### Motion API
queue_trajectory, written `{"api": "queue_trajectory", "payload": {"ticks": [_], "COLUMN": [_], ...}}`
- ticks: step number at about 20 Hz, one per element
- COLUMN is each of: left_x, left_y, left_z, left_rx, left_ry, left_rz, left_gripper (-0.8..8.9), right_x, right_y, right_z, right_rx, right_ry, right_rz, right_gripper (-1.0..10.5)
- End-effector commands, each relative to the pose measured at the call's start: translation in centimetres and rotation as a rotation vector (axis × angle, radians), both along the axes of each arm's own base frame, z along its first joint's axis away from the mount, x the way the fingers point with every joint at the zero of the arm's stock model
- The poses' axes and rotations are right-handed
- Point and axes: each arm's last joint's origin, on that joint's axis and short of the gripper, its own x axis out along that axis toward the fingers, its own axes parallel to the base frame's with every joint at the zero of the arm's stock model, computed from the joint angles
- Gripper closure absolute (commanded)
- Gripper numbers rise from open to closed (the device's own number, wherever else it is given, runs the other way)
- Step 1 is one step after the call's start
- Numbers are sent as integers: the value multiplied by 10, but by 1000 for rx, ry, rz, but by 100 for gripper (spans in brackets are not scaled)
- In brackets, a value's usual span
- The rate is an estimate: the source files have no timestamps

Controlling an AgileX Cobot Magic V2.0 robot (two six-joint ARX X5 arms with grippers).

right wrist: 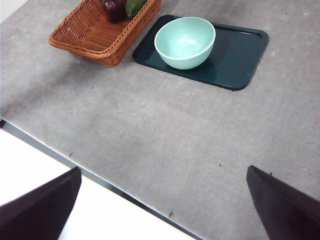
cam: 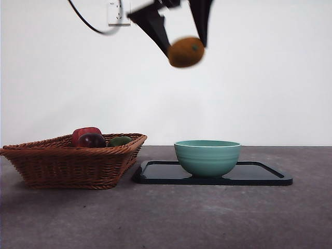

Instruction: Pick up the wifruite, put it on the bowl, pick up the plate, put it on desk

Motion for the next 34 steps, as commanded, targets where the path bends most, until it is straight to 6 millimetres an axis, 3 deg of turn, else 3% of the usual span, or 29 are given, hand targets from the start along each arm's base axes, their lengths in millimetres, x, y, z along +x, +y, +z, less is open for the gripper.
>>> {"api": "queue_trajectory", "payload": {"ticks": [1,7,10,14,19,23,27,34], "left_x": [-10,-35,-31,-15,6,16,21,39], "left_y": [14,80,109,129,131,127,125,117], "left_z": [-7,-15,-28,-56,-90,-97,-108,-151], "left_rx": [85,188,239,221,142,97,113,173], "left_ry": [65,146,163,156,47,-16,13,108], "left_rz": [-28,60,167,250,292,301,303,303], "left_gripper": [537,537,537,537,537,537,537,537], "right_x": [-3,-3,-3,-3,-3,-3,-3,-3], "right_y": [-1,-1,-1,-1,-1,-1,-1,-1], "right_z": [-1,-1,-1,-1,-1,-1,-1,-1], "right_rx": [-4,7,15,21,22,23,23,24], "right_ry": [32,39,46,51,50,51,51,51], "right_rz": [-1,-10,-17,-23,-23,-25,-25,-25], "right_gripper": [349,349,349,349,349,349,349,349]}}
